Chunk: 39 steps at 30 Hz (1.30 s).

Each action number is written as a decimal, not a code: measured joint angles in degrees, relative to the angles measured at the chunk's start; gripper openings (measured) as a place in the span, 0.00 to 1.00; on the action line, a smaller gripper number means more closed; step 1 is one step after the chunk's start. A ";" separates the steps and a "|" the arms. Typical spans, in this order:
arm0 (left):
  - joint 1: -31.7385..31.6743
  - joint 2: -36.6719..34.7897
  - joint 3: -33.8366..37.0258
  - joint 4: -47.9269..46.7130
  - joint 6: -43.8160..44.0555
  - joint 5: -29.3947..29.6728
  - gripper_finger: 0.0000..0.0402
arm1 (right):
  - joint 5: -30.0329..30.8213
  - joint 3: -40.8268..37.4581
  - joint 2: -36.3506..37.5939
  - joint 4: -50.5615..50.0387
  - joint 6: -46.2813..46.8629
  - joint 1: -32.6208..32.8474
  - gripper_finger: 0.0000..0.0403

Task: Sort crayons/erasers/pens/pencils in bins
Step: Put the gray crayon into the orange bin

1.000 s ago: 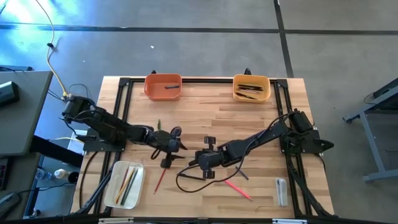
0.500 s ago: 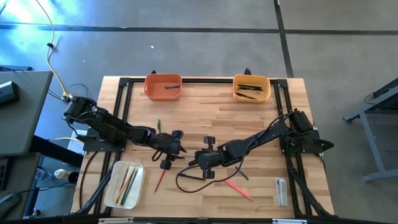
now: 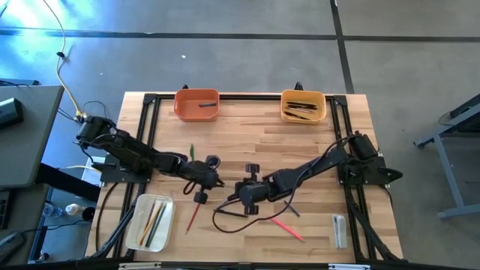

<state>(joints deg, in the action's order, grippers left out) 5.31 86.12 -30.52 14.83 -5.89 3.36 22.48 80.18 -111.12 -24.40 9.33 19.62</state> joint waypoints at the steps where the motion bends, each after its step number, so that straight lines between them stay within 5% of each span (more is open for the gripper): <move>1: -0.21 -0.42 -0.06 -1.01 0.08 0.51 0.03 | 0.48 0.00 0.33 -0.05 -0.32 0.10 0.14; 11: -3.06 -7.63 -5.47 -18.98 1.29 11.33 0.02 | 10.49 0.05 12.69 -8.26 -2.02 4.03 0.42; 15: -7.22 -11.37 -8.91 -31.05 3.13 21.36 0.02 | 17.71 -1.63 17.96 -18.30 -2.79 5.37 0.35; 19: -15.74 -13.97 -12.18 -39.96 3.78 27.27 0.02 | 18.94 -9.89 24.74 -21.61 -0.40 3.28 0.19; 23: -26.88 -13.69 -16.15 -46.02 3.01 25.22 0.02 | 16.94 -21.25 32.75 -15.00 0.40 -0.92 0.02; 30: -44.03 -5.71 -24.56 -50.49 -4.05 19.69 0.02 | 8.58 -37.86 42.71 9.43 -8.72 -7.30 0.05; 39: -52.69 9.08 -34.03 -55.13 -8.24 16.50 0.02 | 5.25 -42.27 44.16 18.38 -13.33 -8.87 0.01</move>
<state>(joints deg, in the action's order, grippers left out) -47.37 95.20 -64.55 -40.30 -14.13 19.86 27.73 37.91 -66.96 -6.02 -3.99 10.74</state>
